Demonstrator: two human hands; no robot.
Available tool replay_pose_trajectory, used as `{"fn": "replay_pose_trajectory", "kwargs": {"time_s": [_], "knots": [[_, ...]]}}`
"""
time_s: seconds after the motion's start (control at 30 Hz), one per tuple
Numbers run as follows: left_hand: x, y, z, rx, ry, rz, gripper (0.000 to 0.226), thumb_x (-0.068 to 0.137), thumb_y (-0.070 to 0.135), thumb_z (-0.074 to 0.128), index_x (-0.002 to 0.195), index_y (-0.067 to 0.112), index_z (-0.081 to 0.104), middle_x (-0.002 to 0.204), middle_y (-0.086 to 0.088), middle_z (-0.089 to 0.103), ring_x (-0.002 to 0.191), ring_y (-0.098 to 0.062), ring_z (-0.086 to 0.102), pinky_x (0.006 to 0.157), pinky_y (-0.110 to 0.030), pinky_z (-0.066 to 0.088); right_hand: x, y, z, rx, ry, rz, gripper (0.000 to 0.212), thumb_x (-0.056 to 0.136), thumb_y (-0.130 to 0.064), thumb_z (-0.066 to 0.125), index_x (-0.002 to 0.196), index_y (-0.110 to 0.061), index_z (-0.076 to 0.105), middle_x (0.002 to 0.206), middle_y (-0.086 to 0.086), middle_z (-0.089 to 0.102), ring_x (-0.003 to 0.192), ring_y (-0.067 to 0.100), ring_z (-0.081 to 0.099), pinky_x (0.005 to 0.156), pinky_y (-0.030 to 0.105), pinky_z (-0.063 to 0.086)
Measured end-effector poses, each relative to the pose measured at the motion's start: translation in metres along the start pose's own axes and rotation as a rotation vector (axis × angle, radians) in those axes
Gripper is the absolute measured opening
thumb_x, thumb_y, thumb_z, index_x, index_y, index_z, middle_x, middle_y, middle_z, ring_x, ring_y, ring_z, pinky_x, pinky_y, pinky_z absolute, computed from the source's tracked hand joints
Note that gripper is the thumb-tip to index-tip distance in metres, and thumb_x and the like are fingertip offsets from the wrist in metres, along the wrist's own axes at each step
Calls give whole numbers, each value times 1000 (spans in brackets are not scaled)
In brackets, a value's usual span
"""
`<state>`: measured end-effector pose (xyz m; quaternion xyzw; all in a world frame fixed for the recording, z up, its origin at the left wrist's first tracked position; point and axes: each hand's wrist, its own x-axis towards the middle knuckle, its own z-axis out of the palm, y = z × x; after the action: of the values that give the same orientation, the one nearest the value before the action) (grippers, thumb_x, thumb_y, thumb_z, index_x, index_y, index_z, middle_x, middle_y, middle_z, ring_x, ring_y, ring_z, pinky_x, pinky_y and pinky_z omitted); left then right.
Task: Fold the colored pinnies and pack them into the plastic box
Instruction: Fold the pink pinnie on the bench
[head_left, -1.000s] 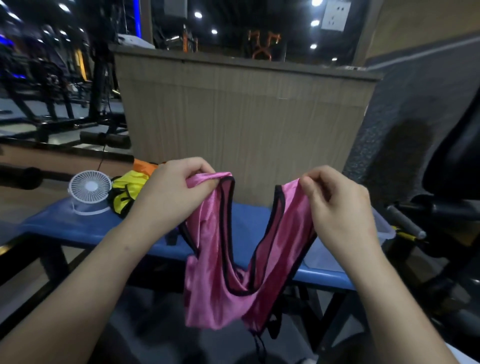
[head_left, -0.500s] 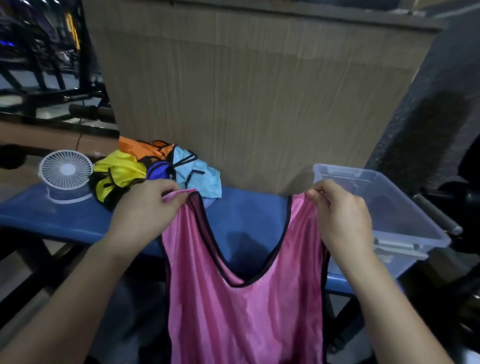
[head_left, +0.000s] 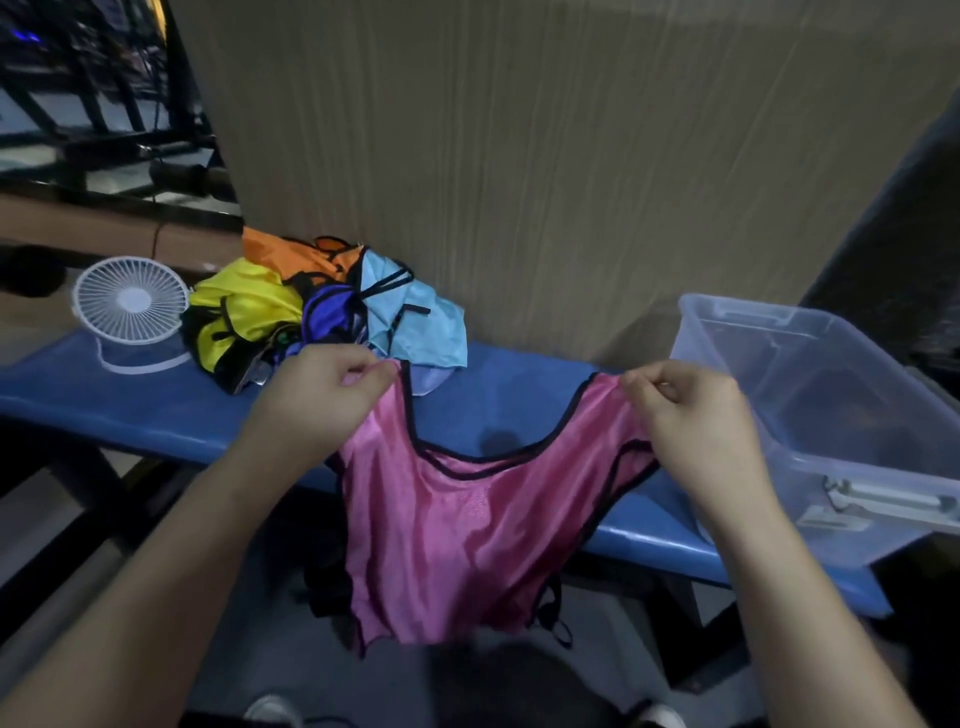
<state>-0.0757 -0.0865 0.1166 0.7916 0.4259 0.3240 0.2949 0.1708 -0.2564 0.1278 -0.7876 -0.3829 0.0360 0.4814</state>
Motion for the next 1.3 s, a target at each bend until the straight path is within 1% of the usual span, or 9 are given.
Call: {"fn": "replay_pose_trajectory", "kwargs": {"time_s": [0.1, 0.3, 0.4, 0.57, 0.83, 0.97, 1.03, 1.2, 1.3], "knots": [[-1, 1, 2, -46, -8, -25, 36, 95, 35, 63, 71, 8, 64, 48, 3, 42, 47, -10, 39, 60, -33, 36, -4, 1, 5, 123, -53, 39, 18, 92, -21, 64, 78, -23, 75, 70, -3, 73, 70, 12, 67, 72, 39, 55], [-15, 16, 7, -79, -20, -22, 34, 93, 31, 63, 66, 12, 62, 45, 5, 35, 45, -8, 33, 57, -31, 31, -22, -15, 10, 345, -143, 131, 23, 97, -11, 60, 78, -13, 73, 57, 4, 65, 48, 11, 57, 46, 22, 45], [-21, 22, 13, -99, -40, -34, 41, 94, 32, 63, 56, 20, 54, 45, 7, 33, 44, -9, 31, 55, -30, 29, -29, -22, 15, 414, -207, 163, 20, 97, -9, 59, 84, -6, 73, 62, 21, 64, 50, 21, 59, 46, 28, 50], [-26, 29, 23, -127, -38, -48, 41, 94, 32, 63, 57, 16, 52, 40, 7, 34, 42, -9, 34, 56, -30, 31, -41, -30, 26, 476, -304, 176, 21, 99, -7, 56, 86, 0, 71, 54, 13, 63, 42, 22, 59, 42, 30, 52], [-35, 37, 38, -198, -124, 22, 30, 96, 32, 64, 70, 16, 69, 40, 13, 46, 42, 0, 42, 52, -17, 32, -60, -44, 47, 550, -439, 187, 20, 99, -24, 61, 97, -5, 69, 67, 24, 69, 50, 32, 65, 51, 36, 57], [-39, 42, 37, -195, -188, 84, 19, 96, 28, 64, 83, 21, 76, 63, 15, 70, 61, 7, 62, 62, -9, 42, -63, -44, 51, 517, -442, 174, 19, 100, -27, 60, 107, -11, 66, 68, 22, 70, 56, 37, 68, 61, 52, 61], [-41, 44, 36, -167, -213, 113, 19, 96, 30, 63, 84, 24, 76, 68, 18, 70, 68, 9, 63, 65, -7, 41, -64, -45, 52, 518, -429, 174, 17, 101, -21, 59, 113, -11, 63, 68, 18, 70, 55, 34, 68, 62, 54, 61], [-47, 47, 34, -122, -360, 254, 41, 95, 55, 46, 90, 24, 72, 75, 6, 69, 75, -8, 65, 76, -40, 50, -67, -48, 50, 551, -444, 203, 44, 99, -5, 49, 141, -17, 44, 67, 11, 71, 57, 27, 70, 60, 42, 60], [-46, 46, 28, -135, -509, 291, 46, 86, 64, 53, 114, 32, 70, 97, 11, 74, 96, -4, 68, 90, -38, 52, -66, -48, 45, 574, -456, 213, 49, 98, 0, 43, 142, -19, 43, 76, 16, 74, 64, 32, 73, 69, 47, 62]]}}
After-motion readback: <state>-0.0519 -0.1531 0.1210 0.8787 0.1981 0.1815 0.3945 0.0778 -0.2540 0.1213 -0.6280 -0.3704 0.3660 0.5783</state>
